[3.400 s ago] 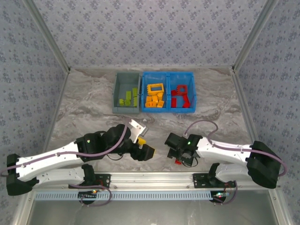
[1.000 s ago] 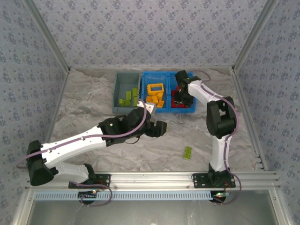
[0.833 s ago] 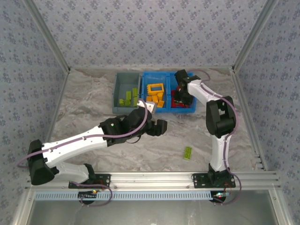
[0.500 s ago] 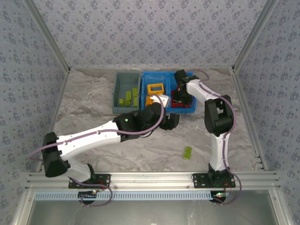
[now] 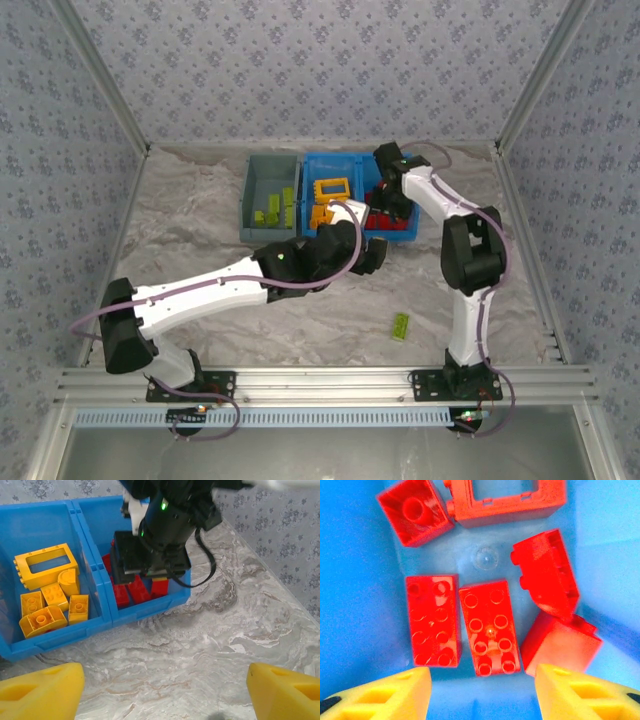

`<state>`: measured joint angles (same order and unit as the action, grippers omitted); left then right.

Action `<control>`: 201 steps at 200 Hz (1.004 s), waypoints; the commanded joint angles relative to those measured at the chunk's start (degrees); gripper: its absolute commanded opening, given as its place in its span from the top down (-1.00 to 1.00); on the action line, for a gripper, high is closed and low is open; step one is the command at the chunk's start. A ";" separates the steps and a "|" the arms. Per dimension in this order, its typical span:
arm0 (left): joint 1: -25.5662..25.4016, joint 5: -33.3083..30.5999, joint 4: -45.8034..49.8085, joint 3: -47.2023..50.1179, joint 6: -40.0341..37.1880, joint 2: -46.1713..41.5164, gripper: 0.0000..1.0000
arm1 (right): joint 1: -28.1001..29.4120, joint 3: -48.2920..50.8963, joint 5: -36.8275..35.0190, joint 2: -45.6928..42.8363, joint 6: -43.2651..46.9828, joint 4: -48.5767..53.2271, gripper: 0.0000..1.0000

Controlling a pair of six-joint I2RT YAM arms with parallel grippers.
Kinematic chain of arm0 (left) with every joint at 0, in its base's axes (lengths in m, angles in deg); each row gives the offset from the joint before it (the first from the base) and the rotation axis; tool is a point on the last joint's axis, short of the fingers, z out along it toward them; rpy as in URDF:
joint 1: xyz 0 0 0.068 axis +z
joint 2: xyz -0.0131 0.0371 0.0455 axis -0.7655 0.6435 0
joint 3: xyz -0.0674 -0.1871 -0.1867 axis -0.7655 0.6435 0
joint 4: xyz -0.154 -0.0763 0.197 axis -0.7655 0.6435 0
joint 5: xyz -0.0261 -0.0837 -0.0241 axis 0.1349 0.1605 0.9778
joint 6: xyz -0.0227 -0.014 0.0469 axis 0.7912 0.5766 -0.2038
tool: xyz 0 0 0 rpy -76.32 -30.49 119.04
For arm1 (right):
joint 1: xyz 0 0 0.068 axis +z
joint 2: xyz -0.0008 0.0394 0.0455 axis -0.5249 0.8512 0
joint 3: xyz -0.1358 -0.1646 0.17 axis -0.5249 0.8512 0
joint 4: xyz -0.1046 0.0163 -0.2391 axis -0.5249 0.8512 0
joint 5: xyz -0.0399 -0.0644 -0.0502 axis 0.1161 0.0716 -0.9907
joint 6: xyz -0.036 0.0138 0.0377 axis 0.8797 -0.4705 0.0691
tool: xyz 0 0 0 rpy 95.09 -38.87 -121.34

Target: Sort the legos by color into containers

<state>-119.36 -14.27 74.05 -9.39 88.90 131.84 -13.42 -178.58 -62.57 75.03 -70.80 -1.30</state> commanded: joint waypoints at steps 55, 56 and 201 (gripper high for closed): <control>-2.96 12.87 11.10 -3.17 8.40 7.03 -0.55 | -0.86 13.44 -9.61 -39.07 -4.61 9.54 -0.22; -2.99 13.06 11.34 -3.31 8.62 7.26 -0.55 | -0.85 13.65 -9.59 -39.34 -4.68 9.74 -0.22; -7.68 27.07 35.01 -35.95 15.27 45.18 -0.60 | -0.95 12.49 7.13 -73.97 -5.39 23.94 -0.53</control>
<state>-126.90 11.02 104.95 -40.84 103.60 174.26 -14.28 -166.91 -58.20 0.86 -75.28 20.67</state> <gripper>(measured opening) 0.808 0.775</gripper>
